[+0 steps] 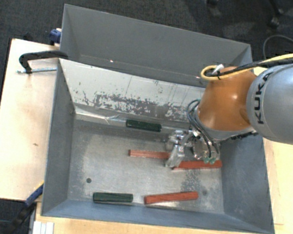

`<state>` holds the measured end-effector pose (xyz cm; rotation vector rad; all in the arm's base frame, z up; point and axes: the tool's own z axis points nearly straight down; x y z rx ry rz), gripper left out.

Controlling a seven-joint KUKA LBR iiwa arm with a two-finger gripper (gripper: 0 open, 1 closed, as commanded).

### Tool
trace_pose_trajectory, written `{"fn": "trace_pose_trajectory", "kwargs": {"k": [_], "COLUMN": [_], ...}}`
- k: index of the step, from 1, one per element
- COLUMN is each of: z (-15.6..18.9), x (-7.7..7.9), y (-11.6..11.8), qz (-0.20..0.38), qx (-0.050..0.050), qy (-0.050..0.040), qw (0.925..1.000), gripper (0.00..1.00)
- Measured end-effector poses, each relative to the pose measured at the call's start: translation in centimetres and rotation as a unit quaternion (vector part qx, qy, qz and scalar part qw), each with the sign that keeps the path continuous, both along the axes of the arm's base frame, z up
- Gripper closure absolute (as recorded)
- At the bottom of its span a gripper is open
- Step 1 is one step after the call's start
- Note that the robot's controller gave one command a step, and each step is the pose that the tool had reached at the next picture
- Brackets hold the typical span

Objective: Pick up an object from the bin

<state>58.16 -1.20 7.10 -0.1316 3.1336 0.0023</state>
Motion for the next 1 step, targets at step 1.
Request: {"fn": "trace_pose_trajectory", "kwargs": {"k": [1], "z": [13.39], "x": [0.44], "y": [3.0], "qz": [0.008], "qx": [0.0], "qy": [-0.0051], "qw": [1.0], "gripper": [1.0]}}
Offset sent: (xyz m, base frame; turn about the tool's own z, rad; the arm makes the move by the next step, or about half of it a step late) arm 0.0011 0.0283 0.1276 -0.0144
